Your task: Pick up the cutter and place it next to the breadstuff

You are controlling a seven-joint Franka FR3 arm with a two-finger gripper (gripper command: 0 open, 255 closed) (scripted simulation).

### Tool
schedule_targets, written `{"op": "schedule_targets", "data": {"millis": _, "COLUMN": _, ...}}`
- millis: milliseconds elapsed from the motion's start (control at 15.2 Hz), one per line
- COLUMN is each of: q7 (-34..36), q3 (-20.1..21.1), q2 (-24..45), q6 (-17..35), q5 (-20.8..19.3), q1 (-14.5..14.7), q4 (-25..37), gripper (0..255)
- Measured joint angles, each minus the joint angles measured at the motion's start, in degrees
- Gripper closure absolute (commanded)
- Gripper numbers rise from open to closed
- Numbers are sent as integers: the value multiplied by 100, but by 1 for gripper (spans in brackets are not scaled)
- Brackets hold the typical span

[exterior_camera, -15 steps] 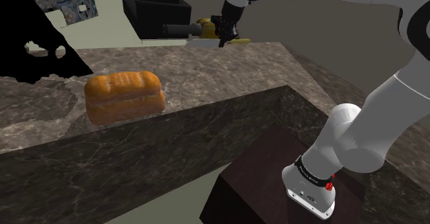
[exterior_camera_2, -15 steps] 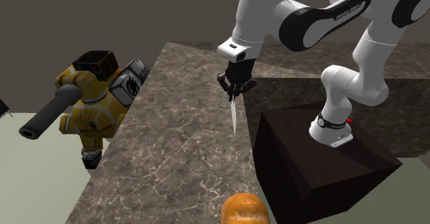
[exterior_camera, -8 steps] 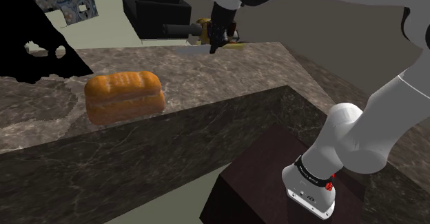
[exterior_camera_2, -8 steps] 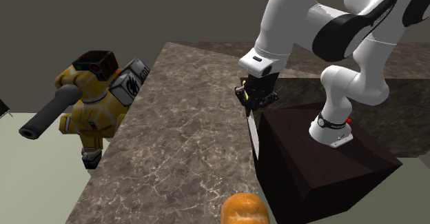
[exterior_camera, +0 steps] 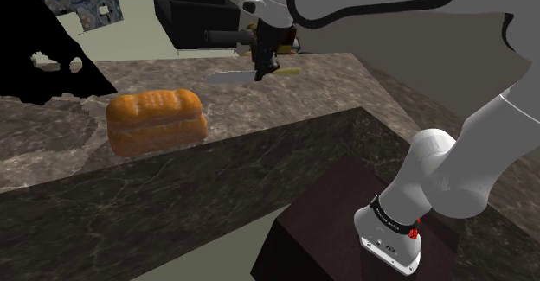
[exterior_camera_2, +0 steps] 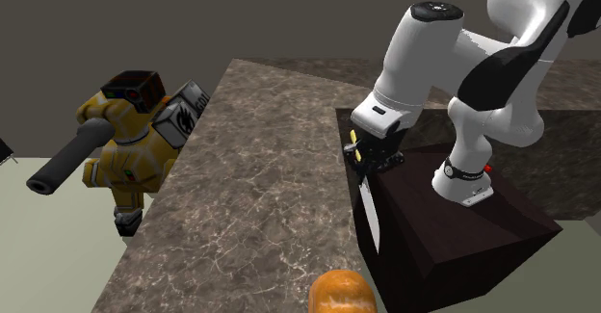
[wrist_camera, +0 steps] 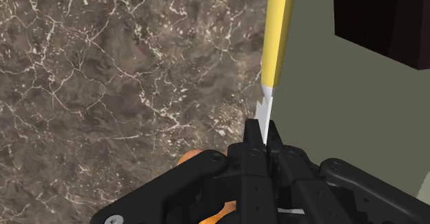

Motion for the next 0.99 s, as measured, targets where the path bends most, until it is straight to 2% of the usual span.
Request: {"op": "schedule_targets", "data": {"millis": 990, "q7": 62, "q3": -38, "q2": 310, "q6": 1139, "q5": -28, "q1": -24, "q4": -832, "gripper": 255}}
